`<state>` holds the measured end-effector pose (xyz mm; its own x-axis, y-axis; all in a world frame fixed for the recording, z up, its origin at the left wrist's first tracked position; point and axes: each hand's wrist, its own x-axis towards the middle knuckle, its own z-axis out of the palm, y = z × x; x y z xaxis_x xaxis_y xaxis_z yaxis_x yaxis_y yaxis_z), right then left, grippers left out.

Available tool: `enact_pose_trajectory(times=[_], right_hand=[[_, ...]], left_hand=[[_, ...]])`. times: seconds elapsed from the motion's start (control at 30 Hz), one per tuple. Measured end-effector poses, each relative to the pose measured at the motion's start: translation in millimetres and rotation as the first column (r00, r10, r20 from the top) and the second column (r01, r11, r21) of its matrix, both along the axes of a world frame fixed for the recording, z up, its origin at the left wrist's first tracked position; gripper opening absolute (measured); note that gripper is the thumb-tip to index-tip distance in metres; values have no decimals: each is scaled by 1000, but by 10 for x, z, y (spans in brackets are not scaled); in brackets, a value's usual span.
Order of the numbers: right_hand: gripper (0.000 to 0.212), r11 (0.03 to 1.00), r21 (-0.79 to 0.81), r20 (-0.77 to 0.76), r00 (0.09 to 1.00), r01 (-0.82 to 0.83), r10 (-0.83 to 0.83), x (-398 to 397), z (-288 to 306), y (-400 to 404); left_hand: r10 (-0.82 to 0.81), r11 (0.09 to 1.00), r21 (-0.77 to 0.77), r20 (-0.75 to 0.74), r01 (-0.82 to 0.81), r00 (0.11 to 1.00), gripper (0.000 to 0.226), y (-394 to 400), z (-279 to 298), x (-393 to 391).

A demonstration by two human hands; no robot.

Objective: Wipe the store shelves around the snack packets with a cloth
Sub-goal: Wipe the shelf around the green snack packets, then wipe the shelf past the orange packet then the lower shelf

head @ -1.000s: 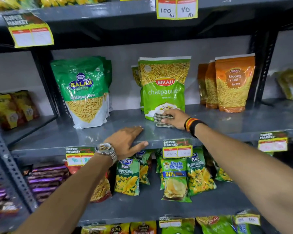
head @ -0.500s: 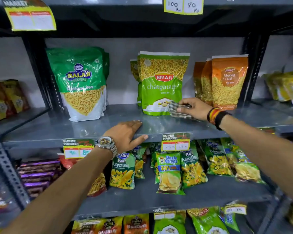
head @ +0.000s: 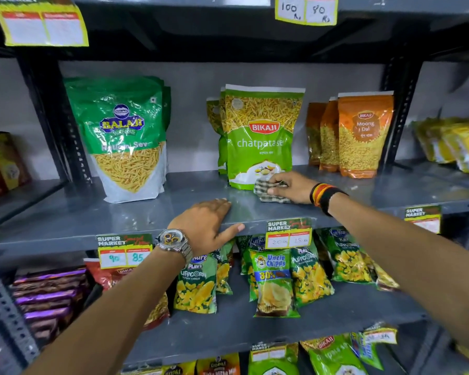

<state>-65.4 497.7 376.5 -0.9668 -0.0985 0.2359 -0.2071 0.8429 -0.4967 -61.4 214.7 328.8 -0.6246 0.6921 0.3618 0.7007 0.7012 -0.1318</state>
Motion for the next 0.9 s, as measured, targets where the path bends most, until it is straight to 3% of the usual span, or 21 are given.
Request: enact_pose_trajectory(times=[0.07, 0.17, 0.3, 0.4, 0.5, 0.63, 0.77, 0.9], right_hand=[[23, 999, 0, 85, 996, -40, 39, 228, 12, 46], [31, 993, -6, 141, 983, -114, 114, 529, 97, 181], [38, 998, -51, 14, 1000, -27, 28, 413, 207, 443], [29, 999, -27, -58, 997, 40, -41, 318, 36, 455], [25, 997, -25, -58, 996, -69, 68, 596, -86, 386], [26, 980, -15, 10, 980, -200, 200, 925, 4, 687], [24, 984, -146, -114, 990, -100, 84, 717, 248, 1164], [33, 992, -114, -139, 990, -52, 35, 297, 274, 1261]], left_hand=[[-9, 1000, 0, -13, 9, 1000, 84, -7, -9, -8], [-11, 1000, 3, -17, 12, 1000, 81, -5, -19, -6], [5, 1000, -10, -15, -5, 1000, 85, 6, 3, -5], [30, 999, -21, 7, -29, 1000, 94, 5, 13, -1], [42, 999, -28, 24, -42, 999, 97, 27, 27, 51], [59, 998, -19, 53, -58, 997, 91, 51, 92, 109], [11, 999, -32, 16, -10, 1000, 81, 382, 155, 187], [-23, 999, -36, 34, 24, 999, 76, 902, 150, 243]])
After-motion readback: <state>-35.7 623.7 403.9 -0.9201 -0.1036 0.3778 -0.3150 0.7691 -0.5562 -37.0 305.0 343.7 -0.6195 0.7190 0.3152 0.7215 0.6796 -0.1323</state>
